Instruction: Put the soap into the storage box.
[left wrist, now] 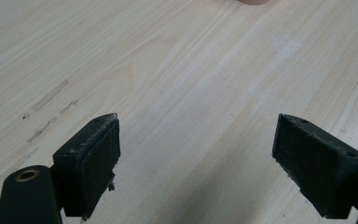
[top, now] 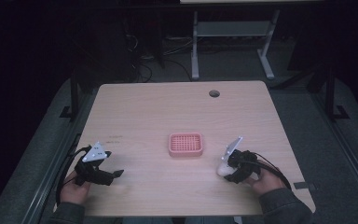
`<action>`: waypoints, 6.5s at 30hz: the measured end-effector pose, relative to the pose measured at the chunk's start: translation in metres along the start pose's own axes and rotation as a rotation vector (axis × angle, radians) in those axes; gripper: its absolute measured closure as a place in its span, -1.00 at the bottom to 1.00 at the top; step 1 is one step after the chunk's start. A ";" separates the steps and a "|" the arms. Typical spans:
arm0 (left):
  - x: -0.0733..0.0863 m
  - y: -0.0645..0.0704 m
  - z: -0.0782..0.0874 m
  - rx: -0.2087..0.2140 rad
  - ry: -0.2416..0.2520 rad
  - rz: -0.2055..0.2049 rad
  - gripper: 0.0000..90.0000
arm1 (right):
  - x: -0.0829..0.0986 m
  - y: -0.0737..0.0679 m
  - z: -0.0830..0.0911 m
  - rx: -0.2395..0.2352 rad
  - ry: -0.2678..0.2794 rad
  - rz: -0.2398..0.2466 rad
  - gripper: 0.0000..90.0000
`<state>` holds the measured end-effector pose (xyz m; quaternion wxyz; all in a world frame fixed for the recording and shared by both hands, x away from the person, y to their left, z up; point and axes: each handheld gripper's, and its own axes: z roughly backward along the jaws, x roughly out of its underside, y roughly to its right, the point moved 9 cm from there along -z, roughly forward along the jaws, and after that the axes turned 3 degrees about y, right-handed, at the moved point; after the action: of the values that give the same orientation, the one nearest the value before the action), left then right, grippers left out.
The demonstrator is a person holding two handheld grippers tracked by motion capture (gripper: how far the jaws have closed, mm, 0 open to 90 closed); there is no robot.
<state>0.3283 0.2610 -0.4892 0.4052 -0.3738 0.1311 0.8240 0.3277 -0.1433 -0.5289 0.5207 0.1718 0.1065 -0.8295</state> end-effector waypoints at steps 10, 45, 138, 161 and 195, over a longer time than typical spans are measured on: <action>0.000 0.002 -0.001 0.008 -0.007 -0.009 -0.67 | 0.000 0.001 0.000 0.009 0.010 0.030 0.07; -0.001 0.002 0.000 0.007 0.002 -0.014 -0.67 | -0.047 0.000 0.010 -0.026 0.064 0.121 0.10; 0.000 -0.007 0.004 -0.008 0.003 0.001 -0.67 | -0.174 0.043 -0.040 -0.078 0.052 0.186 0.09; 0.000 -0.007 0.004 -0.005 0.003 0.001 -0.67 | -0.174 0.042 -0.051 -0.081 0.027 0.191 0.08; 0.000 -0.007 0.003 -0.005 -0.001 0.003 -0.67 | -0.170 0.042 -0.050 -0.083 0.049 0.154 -0.17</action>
<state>0.3321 0.2673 -0.4870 0.4029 -0.3740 0.1296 0.8252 0.4419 -0.0030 -0.5072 0.5868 0.1778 0.1400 -0.7774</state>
